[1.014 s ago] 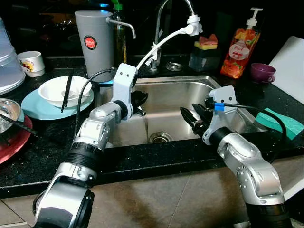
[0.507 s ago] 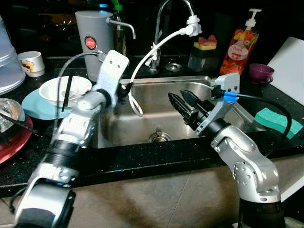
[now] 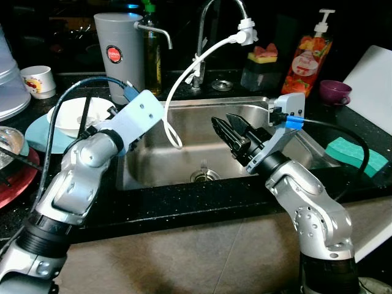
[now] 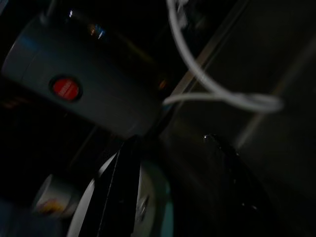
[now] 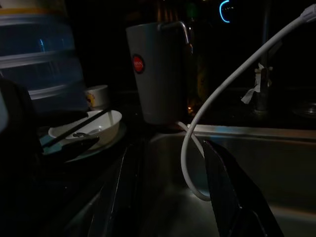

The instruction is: Kitchen organization

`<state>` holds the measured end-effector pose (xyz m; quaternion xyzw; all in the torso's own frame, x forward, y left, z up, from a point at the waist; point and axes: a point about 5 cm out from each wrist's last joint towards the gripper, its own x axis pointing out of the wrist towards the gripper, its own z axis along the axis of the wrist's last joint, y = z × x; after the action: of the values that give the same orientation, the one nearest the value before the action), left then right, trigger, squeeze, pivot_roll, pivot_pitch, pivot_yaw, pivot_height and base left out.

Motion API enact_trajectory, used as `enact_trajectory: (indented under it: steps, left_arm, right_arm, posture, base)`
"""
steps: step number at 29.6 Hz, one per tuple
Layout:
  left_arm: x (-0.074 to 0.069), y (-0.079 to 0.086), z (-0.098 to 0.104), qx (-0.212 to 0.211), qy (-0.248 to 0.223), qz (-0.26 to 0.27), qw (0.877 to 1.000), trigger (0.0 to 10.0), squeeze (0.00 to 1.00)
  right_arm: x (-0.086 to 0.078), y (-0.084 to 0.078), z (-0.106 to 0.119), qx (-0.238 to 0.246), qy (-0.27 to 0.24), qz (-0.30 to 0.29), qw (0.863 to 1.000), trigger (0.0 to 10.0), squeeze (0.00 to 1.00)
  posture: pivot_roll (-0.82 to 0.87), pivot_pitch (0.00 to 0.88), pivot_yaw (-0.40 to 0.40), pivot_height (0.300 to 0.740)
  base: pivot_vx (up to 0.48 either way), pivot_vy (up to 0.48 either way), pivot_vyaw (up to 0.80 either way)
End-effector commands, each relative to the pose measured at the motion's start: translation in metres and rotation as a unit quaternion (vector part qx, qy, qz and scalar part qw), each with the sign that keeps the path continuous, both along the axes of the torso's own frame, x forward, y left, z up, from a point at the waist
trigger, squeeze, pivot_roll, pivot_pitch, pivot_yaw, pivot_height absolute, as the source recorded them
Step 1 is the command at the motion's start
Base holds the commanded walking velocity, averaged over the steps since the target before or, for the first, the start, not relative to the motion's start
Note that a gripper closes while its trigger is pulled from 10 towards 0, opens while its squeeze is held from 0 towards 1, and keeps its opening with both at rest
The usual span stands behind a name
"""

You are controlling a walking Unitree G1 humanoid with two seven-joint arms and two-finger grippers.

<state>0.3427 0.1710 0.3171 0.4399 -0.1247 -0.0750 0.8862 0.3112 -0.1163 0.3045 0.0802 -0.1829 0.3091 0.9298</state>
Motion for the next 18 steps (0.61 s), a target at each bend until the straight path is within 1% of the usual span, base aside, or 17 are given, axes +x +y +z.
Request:
enact_trajectory:
  steps: [1, 2, 4, 6, 8, 12, 14, 16, 18]
  left_arm:
    - [0.000, 0.006, -0.010, 0.013, 0.020, 0.021, 0.999, 10.0, 0.00]
    - [0.001, 0.007, -0.011, 0.011, 0.025, 0.024, 0.999, 10.0, 0.00]
    - [0.002, 0.011, -0.017, 0.021, 0.030, 0.039, 0.999, 10.0, 0.00]
    - [0.006, 0.015, -0.020, 0.041, 0.028, 0.060, 0.997, 10.0, 0.00]
    - [0.011, 0.018, -0.022, 0.044, 0.027, 0.070, 0.996, 10.0, 0.00]
    - [0.018, 0.022, -0.020, 0.052, 0.021, 0.084, 0.995, 10.0, 0.00]
    - [0.026, 0.025, -0.018, 0.035, 0.019, 0.093, 0.995, 10.0, 0.00]
    - [0.028, 0.026, -0.017, 0.034, 0.017, 0.096, 0.995, 10.0, 0.00]
    - [0.030, 0.026, -0.015, 0.041, 0.012, 0.097, 0.994, 10.0, 0.00]
  right_arm:
    - [0.000, 0.001, 0.002, 0.009, -0.004, 0.005, 1.000, 10.0, 0.00]
    - [0.000, 0.001, 0.002, 0.009, -0.004, 0.005, 1.000, 10.0, 0.00]
    - [0.000, 0.001, 0.002, 0.009, -0.003, 0.005, 1.000, 10.0, 0.00]
    - [0.000, 0.001, 0.001, 0.009, -0.003, 0.006, 1.000, 10.0, 0.00]
    - [-0.001, 0.001, 0.001, 0.009, -0.003, 0.006, 1.000, 10.0, 0.00]
    - [-0.001, 0.002, 0.002, 0.009, -0.004, 0.007, 1.000, 10.0, 0.00]
    - [-0.001, 0.002, 0.002, 0.009, -0.004, 0.007, 1.000, 10.0, 0.00]
    - [-0.002, 0.003, 0.003, 0.009, -0.004, 0.008, 1.000, 10.0, 0.00]
    - [-0.002, 0.004, 0.003, 0.009, -0.005, 0.008, 1.000, 10.0, 0.00]
  posture:
    - [0.07, 0.185, -0.035, 0.740]
    - [0.07, 0.185, -0.035, 0.740]
    - [0.06, 0.184, -0.036, 0.740]
    - [0.06, 0.184, -0.035, 0.740]
    - [0.06, 0.182, -0.036, 0.740]
    - [0.05, 0.182, -0.037, 0.740]
    - [0.05, 0.182, -0.037, 0.740]
    - [0.05, 0.182, -0.037, 0.740]
    - [0.05, 0.182, -0.037, 0.740]
  base:
    - [0.000, 0.000, 0.00]
    - [0.000, 0.000, 0.00]
    - [0.000, 0.000, 0.00]
    - [0.000, 0.000, 0.00]
    - [0.000, 0.000, 0.00]
    - [0.000, 0.000, 0.00]
    - [0.000, 0.000, 0.00]
    - [0.000, 0.000, 0.00]
    - [0.000, 0.000, 0.00]
